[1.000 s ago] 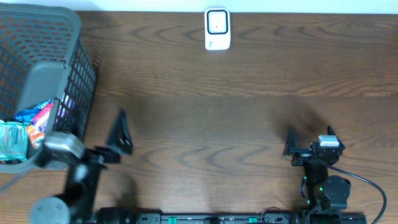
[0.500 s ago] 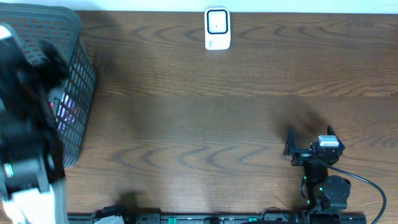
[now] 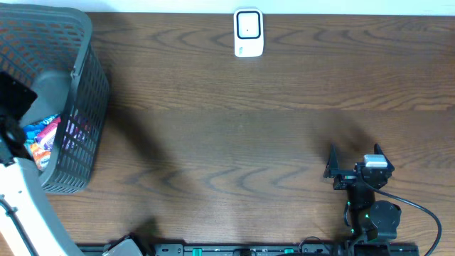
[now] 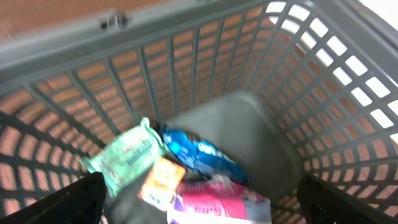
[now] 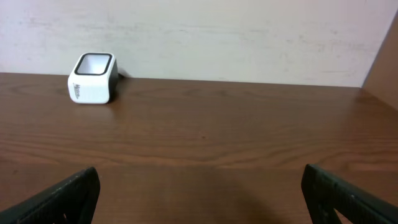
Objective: Scan the item barcode
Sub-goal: 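Reach the left gripper into the basket and grasp the pink-purple bag, then carry the pink-purple bag to the table centre and release it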
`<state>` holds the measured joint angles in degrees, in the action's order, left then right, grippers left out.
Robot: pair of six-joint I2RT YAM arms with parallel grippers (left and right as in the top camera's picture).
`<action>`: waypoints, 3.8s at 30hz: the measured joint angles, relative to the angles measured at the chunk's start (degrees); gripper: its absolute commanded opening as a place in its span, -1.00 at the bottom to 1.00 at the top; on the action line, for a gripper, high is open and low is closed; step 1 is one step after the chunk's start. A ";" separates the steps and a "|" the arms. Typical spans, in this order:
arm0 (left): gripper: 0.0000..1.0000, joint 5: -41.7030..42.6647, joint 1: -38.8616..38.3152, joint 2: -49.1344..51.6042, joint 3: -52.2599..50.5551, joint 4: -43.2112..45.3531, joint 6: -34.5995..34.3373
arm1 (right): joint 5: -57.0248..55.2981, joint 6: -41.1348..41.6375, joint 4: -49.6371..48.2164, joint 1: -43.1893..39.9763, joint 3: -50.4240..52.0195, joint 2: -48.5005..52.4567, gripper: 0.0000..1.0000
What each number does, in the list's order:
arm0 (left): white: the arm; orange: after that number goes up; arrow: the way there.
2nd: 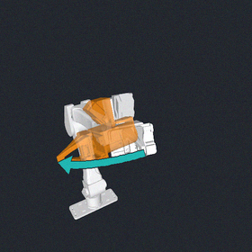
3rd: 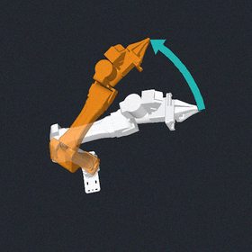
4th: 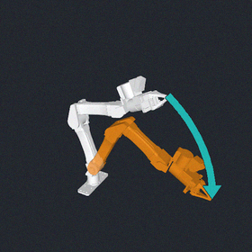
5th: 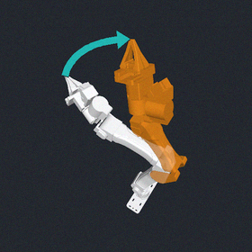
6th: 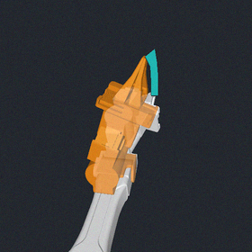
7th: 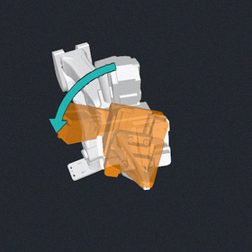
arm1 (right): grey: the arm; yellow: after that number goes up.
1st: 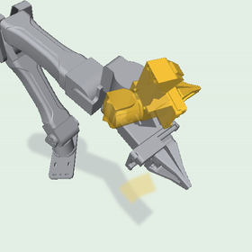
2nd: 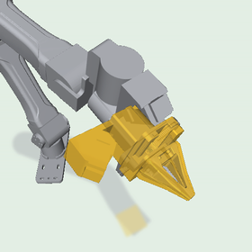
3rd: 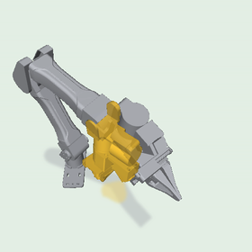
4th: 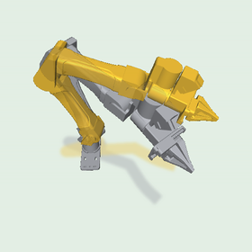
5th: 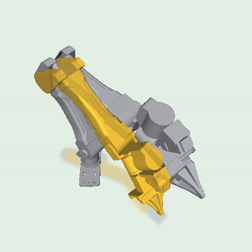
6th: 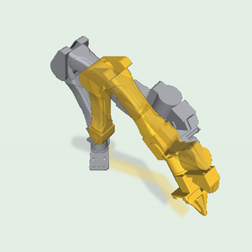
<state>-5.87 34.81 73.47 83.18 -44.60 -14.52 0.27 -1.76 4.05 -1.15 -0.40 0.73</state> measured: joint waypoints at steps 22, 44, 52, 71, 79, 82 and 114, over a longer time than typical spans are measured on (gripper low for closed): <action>0.27 12.72 3.61 11.50 -0.02 -17.25 -4.85 | 0.00 0.00 0.00 0.00 0.00 0.00 0.98; 0.68 17.94 3.65 10.19 0.00 -15.39 -4.96 | 0.00 0.00 0.02 0.00 0.00 0.00 0.99; 0.96 13.84 3.54 11.06 -0.02 -12.96 -4.96 | 0.00 0.00 0.00 0.00 0.00 0.00 0.99; -0.85 17.99 3.34 27.50 -1.20 -14.84 -6.88 | 0.00 0.00 0.00 0.00 0.00 0.00 0.99; -0.85 26.38 4.96 25.92 1.84 -15.21 -6.71 | 0.00 0.00 0.02 0.00 0.00 0.00 0.98; -0.85 29.55 6.91 21.99 6.03 -15.08 -6.73 | 0.00 0.00 0.02 0.00 0.00 0.00 0.99; -0.85 34.10 -50.60 17.49 12.83 -0.02 8.79 | 0.00 0.00 0.00 0.00 0.00 -0.02 0.98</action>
<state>28.23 -15.79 90.96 96.01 -44.62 -5.74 0.27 -1.76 4.05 -1.15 -0.40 0.71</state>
